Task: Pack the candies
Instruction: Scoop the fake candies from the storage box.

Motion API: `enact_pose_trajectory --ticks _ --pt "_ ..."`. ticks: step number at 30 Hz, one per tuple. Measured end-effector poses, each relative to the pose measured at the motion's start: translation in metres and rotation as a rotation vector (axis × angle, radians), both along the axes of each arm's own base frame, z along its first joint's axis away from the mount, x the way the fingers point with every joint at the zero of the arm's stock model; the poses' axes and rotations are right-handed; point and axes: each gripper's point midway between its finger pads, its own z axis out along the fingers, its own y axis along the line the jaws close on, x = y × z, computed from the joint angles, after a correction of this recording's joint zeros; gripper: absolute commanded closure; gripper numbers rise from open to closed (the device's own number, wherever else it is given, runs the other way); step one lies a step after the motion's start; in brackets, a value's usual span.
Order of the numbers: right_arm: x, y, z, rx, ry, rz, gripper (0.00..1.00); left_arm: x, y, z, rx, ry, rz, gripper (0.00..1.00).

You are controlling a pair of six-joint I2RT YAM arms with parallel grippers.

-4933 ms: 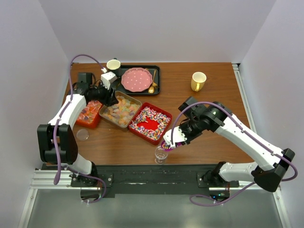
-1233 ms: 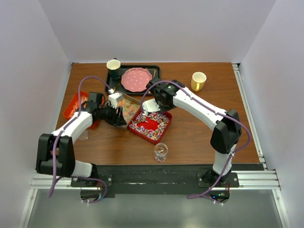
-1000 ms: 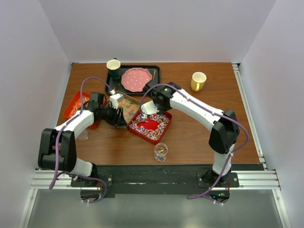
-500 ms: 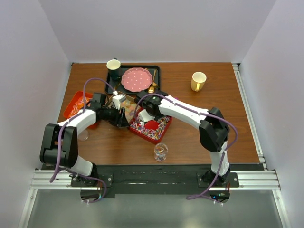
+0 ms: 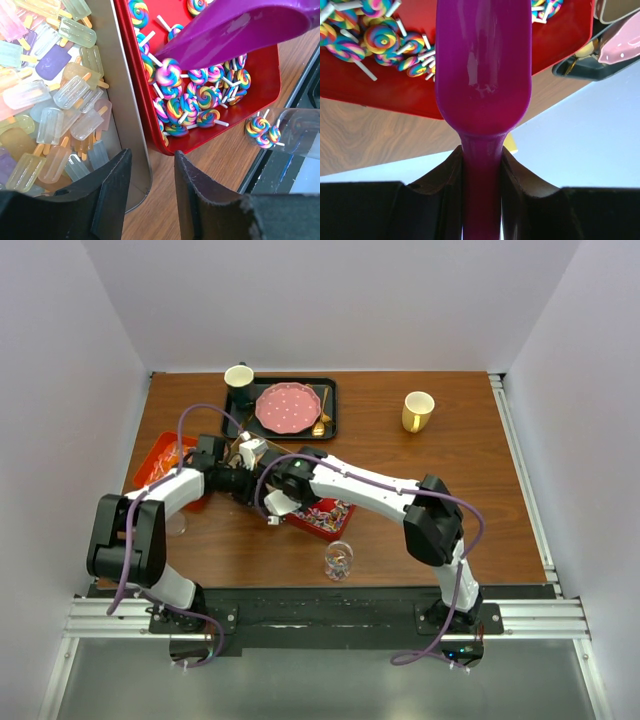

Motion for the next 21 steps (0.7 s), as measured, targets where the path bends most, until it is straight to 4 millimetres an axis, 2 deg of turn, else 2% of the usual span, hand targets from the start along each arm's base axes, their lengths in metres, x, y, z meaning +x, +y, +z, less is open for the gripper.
enact_pose_trajectory --ticks 4,7,11,15,21 --pt "0.009 -0.011 0.001 -0.002 -0.002 -0.033 1.0 0.001 0.0 0.0 -0.001 0.002 -0.001 0.57" --pt "0.025 -0.028 0.002 -0.005 -0.014 -0.087 1.0 0.001 0.0 0.0 0.0 0.003 -0.001 0.57" --pt "0.043 -0.043 0.008 0.004 -0.047 -0.139 1.0 0.001 -0.001 0.0 -0.005 0.008 -0.006 0.57" --pt "0.054 -0.036 0.009 0.024 -0.091 -0.146 1.0 0.001 -0.003 0.0 -0.018 0.017 -0.013 0.58" --pt "0.058 -0.015 -0.009 0.014 -0.125 -0.12 1.0 0.001 -0.006 0.0 -0.038 0.025 -0.03 0.58"
